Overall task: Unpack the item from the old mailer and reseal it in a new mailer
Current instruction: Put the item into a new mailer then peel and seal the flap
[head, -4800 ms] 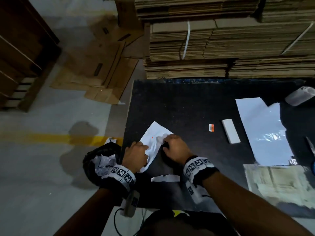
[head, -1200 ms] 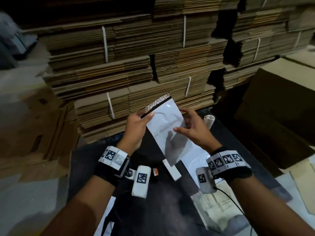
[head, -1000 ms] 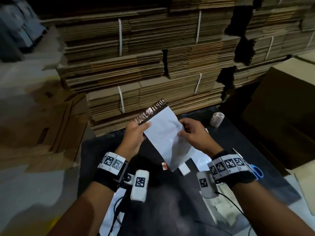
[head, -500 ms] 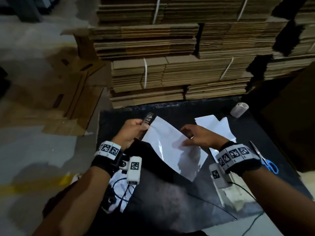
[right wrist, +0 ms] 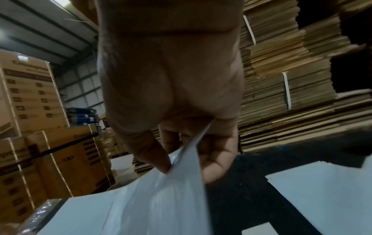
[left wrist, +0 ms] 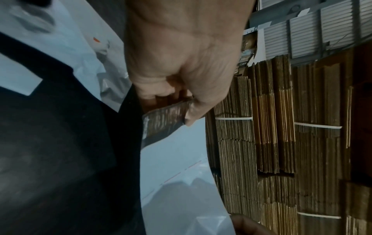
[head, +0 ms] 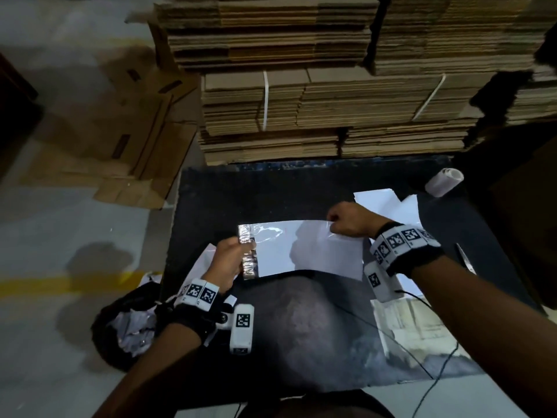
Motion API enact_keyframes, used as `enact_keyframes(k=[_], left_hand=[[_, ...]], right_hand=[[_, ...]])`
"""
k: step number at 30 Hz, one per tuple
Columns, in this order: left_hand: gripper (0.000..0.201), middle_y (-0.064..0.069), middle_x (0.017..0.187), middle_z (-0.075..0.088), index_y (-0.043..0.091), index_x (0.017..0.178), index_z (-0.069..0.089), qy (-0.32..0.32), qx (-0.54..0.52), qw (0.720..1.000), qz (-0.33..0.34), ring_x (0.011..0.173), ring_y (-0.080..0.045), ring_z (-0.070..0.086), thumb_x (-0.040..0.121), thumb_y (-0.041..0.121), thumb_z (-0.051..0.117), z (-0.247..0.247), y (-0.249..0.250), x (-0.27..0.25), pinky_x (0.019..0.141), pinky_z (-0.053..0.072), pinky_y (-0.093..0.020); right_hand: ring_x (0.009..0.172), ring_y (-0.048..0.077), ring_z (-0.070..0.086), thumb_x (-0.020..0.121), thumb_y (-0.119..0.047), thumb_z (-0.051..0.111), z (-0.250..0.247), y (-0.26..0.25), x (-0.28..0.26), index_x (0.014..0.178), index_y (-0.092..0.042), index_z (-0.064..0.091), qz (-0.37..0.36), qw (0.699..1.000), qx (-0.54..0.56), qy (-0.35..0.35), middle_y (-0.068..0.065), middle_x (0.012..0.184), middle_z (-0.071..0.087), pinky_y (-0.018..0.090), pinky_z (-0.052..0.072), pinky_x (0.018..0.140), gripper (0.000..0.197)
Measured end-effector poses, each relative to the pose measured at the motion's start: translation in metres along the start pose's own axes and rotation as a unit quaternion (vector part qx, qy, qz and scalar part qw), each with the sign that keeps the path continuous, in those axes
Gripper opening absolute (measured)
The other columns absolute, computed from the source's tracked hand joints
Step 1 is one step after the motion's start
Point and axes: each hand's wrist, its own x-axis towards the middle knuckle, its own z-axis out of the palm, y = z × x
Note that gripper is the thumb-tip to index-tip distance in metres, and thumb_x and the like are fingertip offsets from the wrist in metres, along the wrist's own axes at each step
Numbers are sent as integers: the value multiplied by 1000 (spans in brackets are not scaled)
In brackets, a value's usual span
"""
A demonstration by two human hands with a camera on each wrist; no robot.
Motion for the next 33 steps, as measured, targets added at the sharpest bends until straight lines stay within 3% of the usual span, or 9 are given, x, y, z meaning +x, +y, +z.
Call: enact_keyframes(k=[3, 7, 16, 19, 22, 25, 28, 31, 33], left_hand=[[12, -7, 74, 68, 3, 93, 66, 16, 64, 997, 46, 63, -16, 64, 86, -5, 60, 4, -1, 3, 58, 52, -23], [19, -10, 87, 66, 6, 97, 62, -2, 217, 972, 94, 74, -14, 60, 84, -7, 62, -1, 5, 20, 70, 51, -29], [24, -16, 89, 61, 6, 96, 59, -184, 488, 852, 57, 85, -23, 57, 78, -7, 69, 49, 5, 64, 76, 43, -30], [37, -14, 105, 67, 3, 114, 60, -159, 533, 828, 72, 100, -27, 63, 79, 2, 72, 68, -3, 72, 88, 47, -33], [54, -13, 124, 58, 11, 132, 51, -35, 614, 766, 189, 115, -31, 53, 81, 11, 70, 78, -6, 66, 97, 46, -43], [35, -12, 108, 60, 11, 113, 62, 31, 565, 782, 260, 99, -31, 58, 80, 5, 68, 78, -16, 53, 85, 52, -44], [18, -10, 91, 65, 12, 93, 68, 8, 529, 814, 239, 81, -29, 63, 79, 1, 65, 73, -35, 34, 73, 53, -38], [16, -7, 95, 69, 14, 92, 69, -26, 556, 804, 210, 86, -26, 66, 80, 5, 64, 68, -53, 19, 78, 54, -35], [17, -6, 105, 68, 13, 98, 69, -35, 582, 786, 205, 96, -24, 64, 82, 8, 65, 66, -62, 14, 83, 51, -31]], right_hand=[[97, 25, 59, 79, -9, 59, 22, 9, 0, 97, -9, 69, 1, 1000, 15, -25, 10, 107, 67, 23, 39, 75, 21], [102, 27, 59, 80, -8, 61, 69, 22, -20, 107, -8, 63, -12, 997, 74, -20, 10, 108, 65, 22, 36, 73, 27], [96, 30, 64, 83, -23, 57, 122, 46, -36, 98, -15, 67, 2, 999, -14, -51, 9, 102, 69, 27, 44, 74, 19], [93, 31, 65, 80, -28, 57, 117, 66, -33, 96, -19, 68, 39, 997, 64, 18, 9, 98, 70, 37, 53, 79, 21], [89, 32, 65, 79, -24, 61, 108, 86, -26, 87, -19, 69, 86, 983, 132, 97, 11, 93, 71, 36, 54, 75, 13], [91, 37, 64, 83, -23, 60, 100, 101, -14, 88, -12, 71, 115, 976, 113, 143, 18, 92, 70, 33, 50, 72, 17], [93, 39, 63, 84, -22, 60, 95, 107, 1, 91, -7, 69, 126, 974, 99, 161, 20, 94, 69, 31, 44, 68, 19], [97, 37, 62, 79, -25, 69, 92, 104, 14, 95, -8, 64, 130, 972, 111, 158, 17, 100, 66, 32, 44, 71, 24], [105, 38, 59, 72, -28, 77, 93, 100, 19, 115, -9, 55, 144, 974, 121, 123, 18, 113, 60, 38, 49, 83, 52]])
